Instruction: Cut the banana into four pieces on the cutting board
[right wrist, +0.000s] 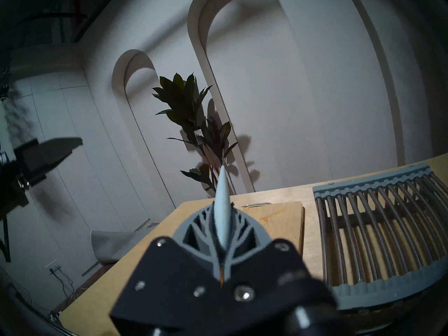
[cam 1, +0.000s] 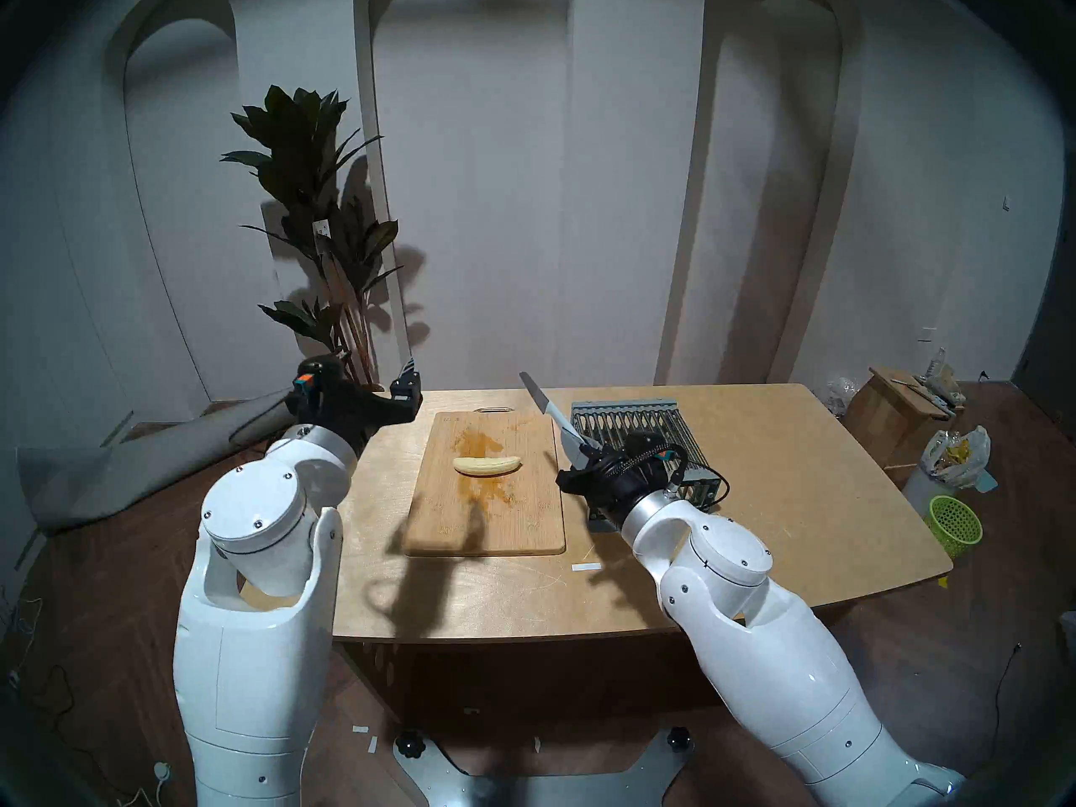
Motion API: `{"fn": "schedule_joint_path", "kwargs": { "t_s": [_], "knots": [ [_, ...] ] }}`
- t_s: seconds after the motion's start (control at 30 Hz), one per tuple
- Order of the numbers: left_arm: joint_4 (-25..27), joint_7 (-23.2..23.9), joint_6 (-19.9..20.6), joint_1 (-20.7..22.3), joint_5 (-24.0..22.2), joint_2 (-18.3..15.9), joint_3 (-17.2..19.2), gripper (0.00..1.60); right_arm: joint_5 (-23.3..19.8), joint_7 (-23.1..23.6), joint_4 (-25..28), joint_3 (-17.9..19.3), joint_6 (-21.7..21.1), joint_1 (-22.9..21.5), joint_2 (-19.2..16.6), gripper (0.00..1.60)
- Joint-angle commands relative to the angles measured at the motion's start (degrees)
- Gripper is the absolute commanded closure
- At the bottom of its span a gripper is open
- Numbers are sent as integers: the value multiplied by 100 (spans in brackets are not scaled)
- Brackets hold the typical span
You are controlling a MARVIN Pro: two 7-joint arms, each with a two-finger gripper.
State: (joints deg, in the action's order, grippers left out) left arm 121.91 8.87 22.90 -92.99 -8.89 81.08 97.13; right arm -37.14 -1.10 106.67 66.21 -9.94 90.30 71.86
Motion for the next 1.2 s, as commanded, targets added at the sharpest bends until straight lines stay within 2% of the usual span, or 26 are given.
{"fn": "schedule_joint_path", "kwargs": {
  "t_s": [0.0,0.03,0.07,0.13,0.2,0.23,0.27,0.4,0.47,0.7,0.97,1.17],
  "knots": [
    [-164,601,-29,683,-405,-560,395,0,92,108,52,-32,186,-57,-8,160],
    [-199,653,-25,623,-454,-615,475,0,105,111,48,-43,181,-59,-12,160],
    [-476,858,43,841,-582,-749,607,0,143,125,33,-64,193,-69,-21,160],
    [-515,935,15,779,-616,-796,672,0,153,130,28,-69,199,-72,-21,160],
    [-833,1185,62,1031,-748,-996,765,0,196,140,13,-86,216,-82,-28,160],
    [-785,1196,8,900,-731,-935,811,0,201,141,4,-92,210,-87,-27,160],
    [-975,1389,30,1077,-816,-1129,835,0,227,145,-9,-102,216,-94,-32,160],
    [-1262,1753,-13,1228,-882,-1325,895,0,298,155,-69,-156,211,-117,-32,160],
    [-1545,2114,-47,1415,-897,-1556,830,0,380,167,-128,-221,209,-152,-23,160],
    [-1800,2751,-128,1698,-1162,-1847,630,0,506,185,-238,-339,211,-223,6,160],
    [-1843,3512,-195,2089,-1562,-1982,334,0,656,205,-364,-501,210,-305,42,160],
    [-2173,4052,-299,2423,-1744,-2166,67,0,796,211,-446,-600,254,-391,57,160]
  ]
}}
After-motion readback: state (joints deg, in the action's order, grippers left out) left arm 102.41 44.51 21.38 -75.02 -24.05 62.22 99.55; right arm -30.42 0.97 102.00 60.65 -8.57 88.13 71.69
